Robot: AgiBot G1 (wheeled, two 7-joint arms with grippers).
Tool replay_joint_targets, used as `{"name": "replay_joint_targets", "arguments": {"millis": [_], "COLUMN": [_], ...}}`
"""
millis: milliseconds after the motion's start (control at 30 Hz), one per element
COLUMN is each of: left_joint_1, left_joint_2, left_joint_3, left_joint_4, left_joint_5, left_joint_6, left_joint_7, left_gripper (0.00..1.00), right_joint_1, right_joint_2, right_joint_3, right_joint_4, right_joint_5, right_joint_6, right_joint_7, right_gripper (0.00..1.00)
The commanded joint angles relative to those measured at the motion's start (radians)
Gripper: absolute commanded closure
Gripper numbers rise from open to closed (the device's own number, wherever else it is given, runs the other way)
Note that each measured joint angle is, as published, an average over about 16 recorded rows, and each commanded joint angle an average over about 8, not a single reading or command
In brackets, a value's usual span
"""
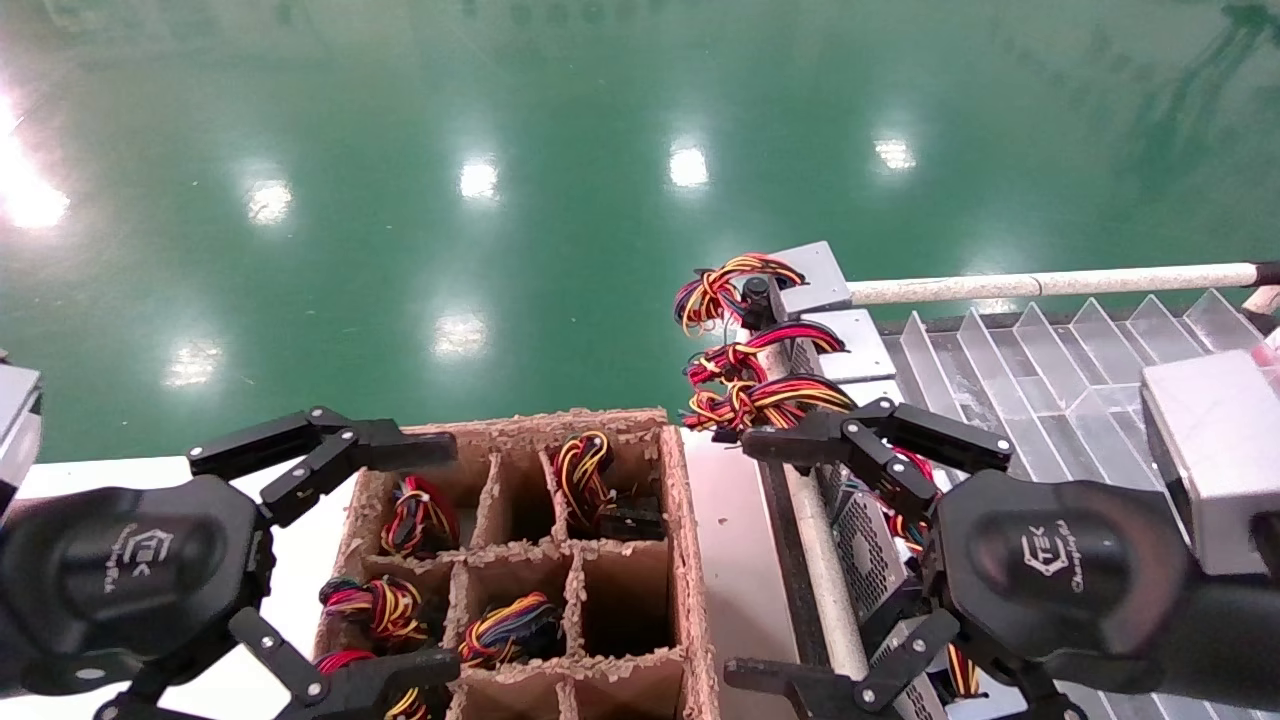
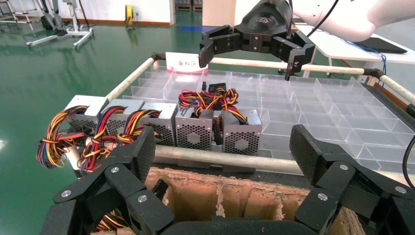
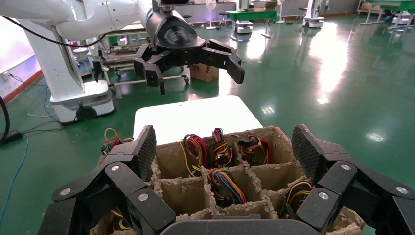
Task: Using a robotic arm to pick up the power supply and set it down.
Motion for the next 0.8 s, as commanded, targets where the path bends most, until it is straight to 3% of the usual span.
{"name": "replay_joint_targets", "arguments": {"millis": [33, 500, 733, 767, 800], "left_joint_1": [0.0, 0.0, 0.0, 0.0, 0.0], "left_joint_2": [0.0, 0.0, 0.0, 0.0, 0.0], "left_joint_3": [0.0, 0.0, 0.0, 0.0, 0.0], "left_joint_4": [0.0, 0.0, 0.0, 0.0, 0.0], "left_joint_5": [0.0, 0.0, 0.0, 0.0, 0.0], "left_joint_6": [0.0, 0.0, 0.0, 0.0, 0.0], "left_joint_7": [0.0, 0.0, 0.0, 0.0, 0.0], "left_gripper": [0.0, 0.02, 0.89, 1.0, 1.0], "right_joint_1": [0.0, 0.0, 0.0, 0.0, 0.0], "right_joint_2": [0.0, 0.0, 0.0, 0.0, 0.0], "right_joint_3": [0.0, 0.0, 0.0, 0.0, 0.0], "right_joint_4": [0.0, 0.0, 0.0, 0.001, 0.001], "right_joint_5": [0.0, 0.0, 0.0, 0.001, 0.001], "right_joint_6": [0.0, 0.0, 0.0, 0.0, 0.0], "right_joint_7": [0.0, 0.0, 0.0, 0.0, 0.0], "right_gripper": [0.0, 0.0, 0.0, 0.0, 0.0]}}
